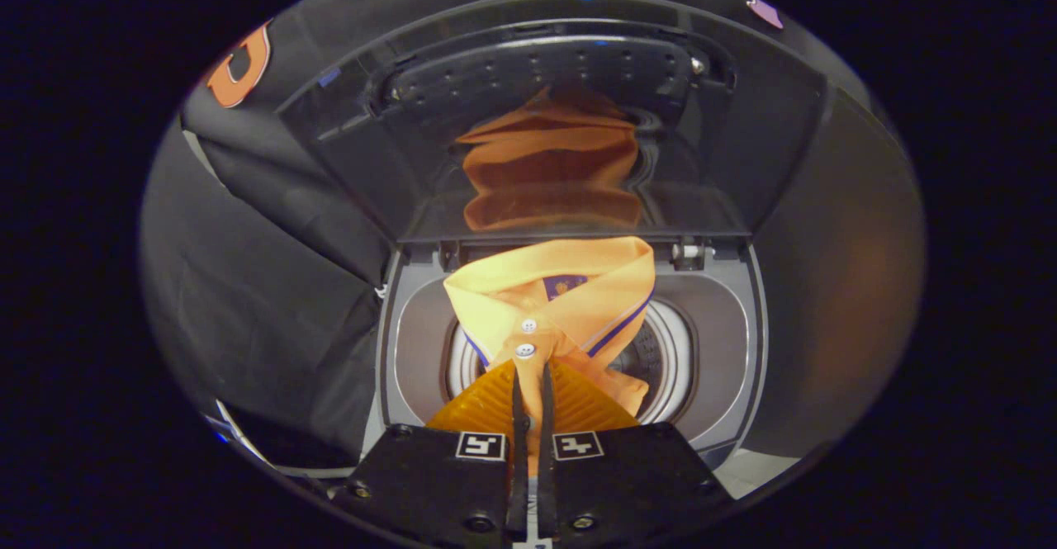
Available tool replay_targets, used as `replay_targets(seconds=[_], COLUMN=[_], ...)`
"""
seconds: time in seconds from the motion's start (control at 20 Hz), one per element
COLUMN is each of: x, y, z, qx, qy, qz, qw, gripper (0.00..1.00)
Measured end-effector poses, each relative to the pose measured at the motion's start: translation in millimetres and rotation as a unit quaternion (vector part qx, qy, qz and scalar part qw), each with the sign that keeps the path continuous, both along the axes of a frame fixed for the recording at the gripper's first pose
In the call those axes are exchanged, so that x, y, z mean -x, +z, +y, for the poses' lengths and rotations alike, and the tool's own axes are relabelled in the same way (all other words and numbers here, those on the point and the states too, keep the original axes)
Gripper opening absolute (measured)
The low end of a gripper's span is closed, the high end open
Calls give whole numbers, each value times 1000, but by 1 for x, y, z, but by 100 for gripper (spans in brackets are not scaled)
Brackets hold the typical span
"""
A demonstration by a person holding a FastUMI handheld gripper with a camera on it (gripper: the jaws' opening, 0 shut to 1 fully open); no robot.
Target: Put the clothes into the washing machine and then close the washing machine lid.
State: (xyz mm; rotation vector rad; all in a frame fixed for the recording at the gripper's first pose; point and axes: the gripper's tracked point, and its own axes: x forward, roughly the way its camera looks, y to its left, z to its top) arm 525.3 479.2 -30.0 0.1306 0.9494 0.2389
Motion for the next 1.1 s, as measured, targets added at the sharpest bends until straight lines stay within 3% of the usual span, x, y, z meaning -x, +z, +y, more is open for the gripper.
replay_targets(seconds=[0.45, 0.5, 0.8, 1.1], x=[0, 0, 0, 8], y=[-2, 2, 7, 16], z=[-6, -4, -10, -15], qx=[8, 6, 22, 42], qy=[-4, 0, 2, 10], qz=[-1, -2, -37, -64], qw=[1000, 1000, 999, 997], gripper=[12, 16, 77, 77])
